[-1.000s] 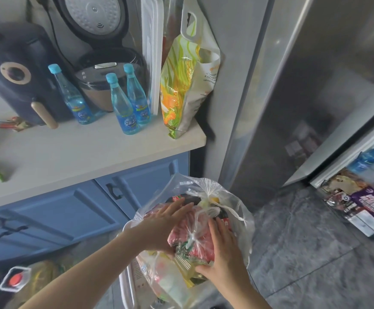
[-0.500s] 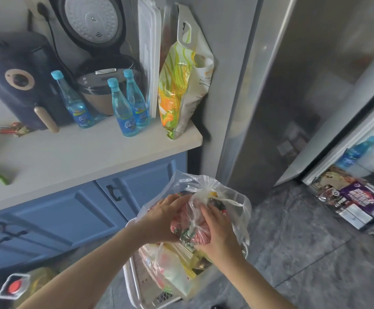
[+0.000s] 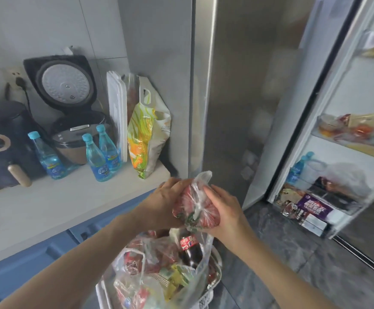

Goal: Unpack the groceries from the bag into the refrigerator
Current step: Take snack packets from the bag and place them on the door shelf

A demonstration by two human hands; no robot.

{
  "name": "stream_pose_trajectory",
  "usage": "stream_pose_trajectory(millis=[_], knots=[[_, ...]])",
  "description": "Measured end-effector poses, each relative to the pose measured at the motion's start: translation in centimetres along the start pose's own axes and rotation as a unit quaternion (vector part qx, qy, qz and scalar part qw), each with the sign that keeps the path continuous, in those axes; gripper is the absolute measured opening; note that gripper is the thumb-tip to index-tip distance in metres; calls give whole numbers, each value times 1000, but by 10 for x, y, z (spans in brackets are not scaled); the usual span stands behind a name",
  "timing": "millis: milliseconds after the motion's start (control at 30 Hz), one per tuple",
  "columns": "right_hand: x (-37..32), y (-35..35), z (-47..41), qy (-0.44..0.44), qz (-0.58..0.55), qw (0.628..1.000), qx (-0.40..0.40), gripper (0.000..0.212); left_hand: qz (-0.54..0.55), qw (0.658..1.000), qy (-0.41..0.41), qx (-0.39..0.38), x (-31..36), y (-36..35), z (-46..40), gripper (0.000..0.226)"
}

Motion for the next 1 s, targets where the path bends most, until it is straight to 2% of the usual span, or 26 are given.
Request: stream_pose_trajectory(millis=[133, 300, 600, 767, 1000], knots=[[41, 62, 2, -26, 11, 999, 29, 104, 14, 997, -73, 5, 63, 0, -55, 105], [125, 158, 12, -60, 49, 995, 57, 103, 46, 988, -145, 5, 161, -27, -143, 105], [262, 349, 16, -92, 125, 982, 103, 101, 88, 974, -210, -15, 324, -80, -319, 105], [320, 421, -6, -76, 123, 982, 123, 97, 102, 965, -240, -9, 379, -88, -407, 104], [404, 496, -76, -83, 147, 971, 167, 92, 158, 943, -294, 7, 422, -70, -538, 97]])
Point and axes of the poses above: each hand's wrist, its own z-axis away from the middle knuckle, its own y-axis out of the back of the hand, x = y × z, the point moved 6 cm from there along -z, towards the middle knuckle, and after that the axes turned 3 degrees about y, right-handed, at the moved point
